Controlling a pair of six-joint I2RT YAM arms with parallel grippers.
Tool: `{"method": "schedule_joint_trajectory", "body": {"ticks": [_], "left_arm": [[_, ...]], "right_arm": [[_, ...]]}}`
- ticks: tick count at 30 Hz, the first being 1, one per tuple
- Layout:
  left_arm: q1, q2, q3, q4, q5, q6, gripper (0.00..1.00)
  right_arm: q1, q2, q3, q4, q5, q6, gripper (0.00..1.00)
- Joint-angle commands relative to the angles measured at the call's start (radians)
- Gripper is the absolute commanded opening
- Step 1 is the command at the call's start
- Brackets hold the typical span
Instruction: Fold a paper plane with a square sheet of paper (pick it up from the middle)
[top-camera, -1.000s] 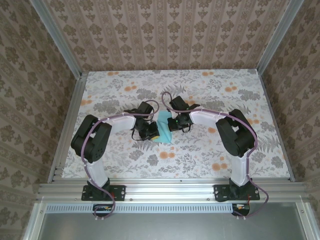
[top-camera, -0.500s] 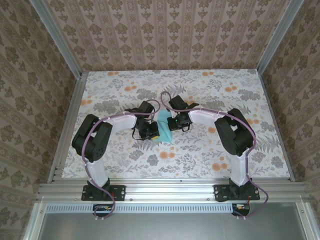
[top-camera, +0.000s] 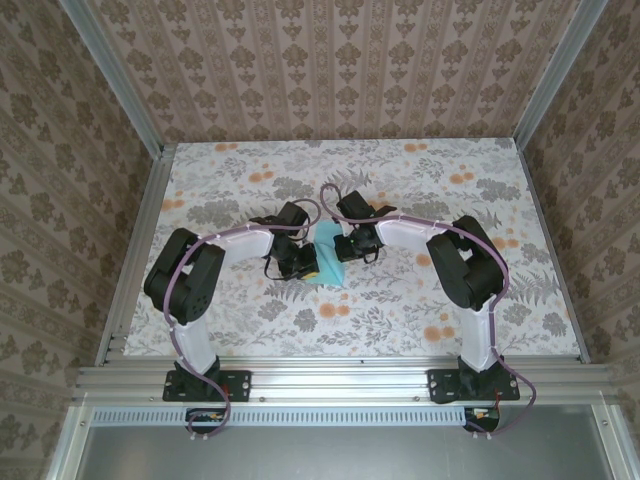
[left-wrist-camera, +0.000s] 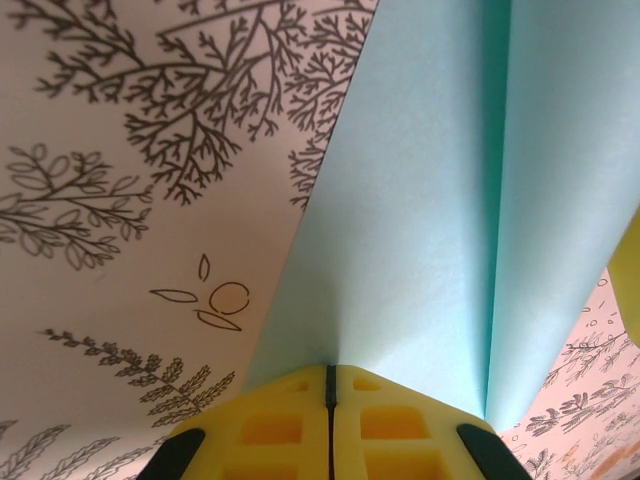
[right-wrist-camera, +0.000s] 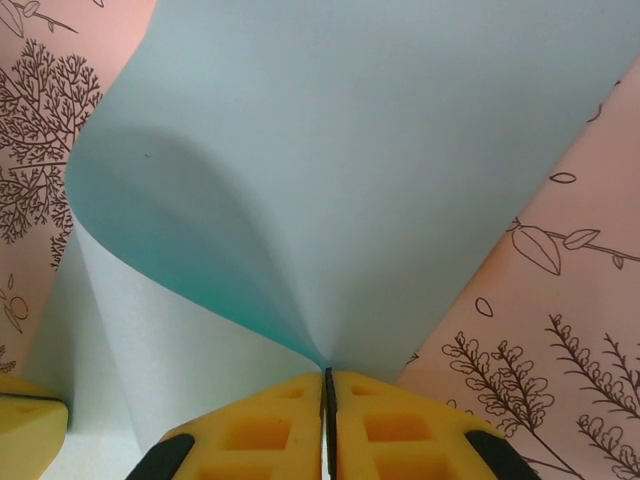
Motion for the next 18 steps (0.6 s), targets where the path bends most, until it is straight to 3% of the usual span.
{"method": "schedule_joint_trajectory", "body": {"ticks": [1,18], "left_arm": [[-0.010,0.030,0.010,-0.059,-0.024,0.028,0.07],[-0.012,0.038,0.012,-0.065,-0.022,0.037,0.06]], "right_arm": [[-0.006,0.018,0.029,-0.017,-0.005,-0.019,0.10],[-0.008,0.026,0.042,0.010,-0.054,-0.033,0.08]]}}
